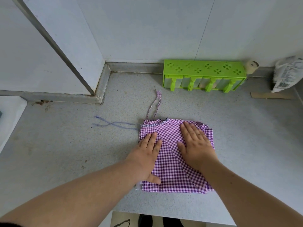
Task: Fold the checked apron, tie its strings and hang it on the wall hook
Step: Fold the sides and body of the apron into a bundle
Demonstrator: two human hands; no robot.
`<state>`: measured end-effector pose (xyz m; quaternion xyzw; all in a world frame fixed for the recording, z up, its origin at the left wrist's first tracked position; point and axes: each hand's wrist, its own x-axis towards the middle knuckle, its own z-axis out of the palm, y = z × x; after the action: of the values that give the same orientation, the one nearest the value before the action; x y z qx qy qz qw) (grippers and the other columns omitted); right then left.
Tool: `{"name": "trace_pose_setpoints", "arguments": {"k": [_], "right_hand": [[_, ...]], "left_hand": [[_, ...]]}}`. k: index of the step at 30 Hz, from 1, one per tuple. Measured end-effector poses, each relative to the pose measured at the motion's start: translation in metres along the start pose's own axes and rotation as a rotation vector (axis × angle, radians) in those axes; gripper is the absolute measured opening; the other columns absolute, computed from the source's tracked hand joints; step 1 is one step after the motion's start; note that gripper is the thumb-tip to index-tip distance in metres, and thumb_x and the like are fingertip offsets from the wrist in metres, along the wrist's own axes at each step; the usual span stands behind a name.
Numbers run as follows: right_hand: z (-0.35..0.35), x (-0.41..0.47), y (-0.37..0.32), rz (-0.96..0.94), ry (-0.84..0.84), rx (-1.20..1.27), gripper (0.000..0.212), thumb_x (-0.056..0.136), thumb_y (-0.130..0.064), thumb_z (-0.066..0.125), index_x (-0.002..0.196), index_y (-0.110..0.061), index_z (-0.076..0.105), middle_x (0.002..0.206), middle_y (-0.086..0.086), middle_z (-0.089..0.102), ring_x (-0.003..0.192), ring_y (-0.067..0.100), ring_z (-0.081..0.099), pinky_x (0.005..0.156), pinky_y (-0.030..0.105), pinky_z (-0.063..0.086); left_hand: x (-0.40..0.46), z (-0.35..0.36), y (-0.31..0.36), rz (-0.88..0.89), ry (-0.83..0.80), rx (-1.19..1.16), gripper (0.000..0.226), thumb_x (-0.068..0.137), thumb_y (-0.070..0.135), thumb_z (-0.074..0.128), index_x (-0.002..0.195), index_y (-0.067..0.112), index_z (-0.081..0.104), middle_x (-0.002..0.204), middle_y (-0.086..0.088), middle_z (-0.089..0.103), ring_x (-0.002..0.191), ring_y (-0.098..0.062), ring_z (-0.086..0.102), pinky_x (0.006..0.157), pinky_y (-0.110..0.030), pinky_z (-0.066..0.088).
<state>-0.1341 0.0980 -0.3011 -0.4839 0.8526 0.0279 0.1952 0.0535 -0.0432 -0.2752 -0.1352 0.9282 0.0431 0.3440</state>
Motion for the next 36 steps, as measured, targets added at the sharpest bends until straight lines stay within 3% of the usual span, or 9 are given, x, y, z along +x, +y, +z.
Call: {"name": "trace_pose_setpoints", "arguments": {"k": [3,6,11,14,17,21,27,31,36], "right_hand": [[-0.001,-0.003,0.032,0.062,0.018,-0.004,0.068,0.104,-0.057,0.003,0.161,-0.027,-0.019,0.170,-0.006,-0.022,0.155,0.010,-0.023,0.127,0.036,-0.011],[-0.003,-0.003,0.045,0.101,-0.002,-0.039,0.067,0.105,-0.054,0.001,0.162,-0.025,-0.016,0.172,-0.004,-0.018,0.155,0.011,-0.021,0.127,0.036,-0.012],[-0.018,-0.015,0.005,0.039,0.134,-0.050,0.065,0.108,-0.038,0.015,0.163,-0.024,-0.016,0.170,0.001,-0.020,0.155,0.021,-0.024,0.125,0.042,-0.019],[-0.003,-0.036,-0.016,-0.168,0.125,-0.028,0.067,0.105,-0.051,0.023,0.165,-0.034,-0.004,0.172,-0.003,-0.011,0.157,0.019,-0.015,0.126,0.044,-0.013],[0.021,-0.045,-0.009,-0.141,0.007,-0.014,0.071,0.102,-0.066,0.012,0.162,-0.038,-0.014,0.172,-0.008,-0.015,0.156,0.012,-0.021,0.127,0.041,-0.012],[0.023,-0.041,-0.007,-0.139,0.020,-0.004,0.073,0.100,-0.067,0.013,0.162,-0.038,-0.014,0.171,-0.010,-0.015,0.156,0.011,-0.020,0.125,0.039,-0.014],[0.020,-0.043,-0.006,-0.140,0.000,-0.018,0.077,0.099,-0.071,0.013,0.163,-0.037,-0.014,0.170,-0.009,-0.016,0.157,0.014,-0.018,0.121,0.038,-0.018],[0.021,-0.041,-0.005,-0.146,-0.004,-0.008,0.078,0.099,-0.072,0.015,0.163,-0.036,-0.013,0.172,-0.007,-0.014,0.156,0.013,-0.019,0.121,0.038,-0.019],[0.014,-0.042,-0.007,-0.145,-0.059,-0.007,0.080,0.098,-0.073,0.014,0.162,-0.037,-0.018,0.171,-0.007,-0.019,0.156,0.015,-0.021,0.123,0.039,-0.017]], "left_hand": [[-0.002,0.003,-0.003,0.010,0.010,-0.008,0.149,0.075,0.086,0.062,0.153,0.010,-0.039,0.154,-0.018,-0.054,0.146,-0.035,-0.044,0.115,-0.047,-0.019],[0.002,0.010,-0.007,0.019,0.009,-0.006,0.151,0.072,0.091,0.058,0.151,0.012,-0.043,0.152,-0.016,-0.057,0.147,-0.035,-0.045,0.123,-0.049,-0.018],[0.004,0.013,-0.012,0.033,-0.003,0.004,0.150,0.069,0.099,0.050,0.146,0.016,-0.050,0.148,-0.013,-0.062,0.142,-0.032,-0.050,0.120,-0.048,-0.026],[0.005,0.014,-0.013,0.035,0.003,0.024,0.149,0.067,0.103,0.043,0.144,0.017,-0.052,0.145,-0.013,-0.064,0.141,-0.032,-0.052,0.121,-0.049,-0.026],[0.003,0.017,-0.014,0.061,0.025,0.042,0.143,0.071,0.103,0.038,0.146,0.018,-0.050,0.146,-0.013,-0.064,0.139,-0.031,-0.054,0.120,-0.048,-0.028],[-0.014,0.024,-0.020,0.233,0.083,0.127,0.111,0.092,0.085,0.034,0.158,0.030,-0.035,0.153,-0.007,-0.058,0.140,-0.025,-0.052,0.112,-0.042,-0.033],[-0.035,0.033,-0.032,0.282,-0.001,0.120,0.106,0.093,0.080,0.041,0.162,0.033,-0.024,0.164,-0.001,-0.041,0.151,-0.025,-0.035,0.122,-0.051,-0.010],[-0.047,0.031,-0.019,0.227,0.022,0.101,0.106,0.094,0.058,0.053,0.166,0.023,-0.017,0.170,-0.009,-0.033,0.159,-0.032,-0.024,0.129,-0.056,0.007],[-0.054,0.030,0.011,0.078,-0.001,0.049,0.099,0.100,0.034,0.058,0.167,0.017,-0.013,0.169,-0.013,-0.032,0.159,-0.038,-0.021,0.129,-0.055,0.011]]}}
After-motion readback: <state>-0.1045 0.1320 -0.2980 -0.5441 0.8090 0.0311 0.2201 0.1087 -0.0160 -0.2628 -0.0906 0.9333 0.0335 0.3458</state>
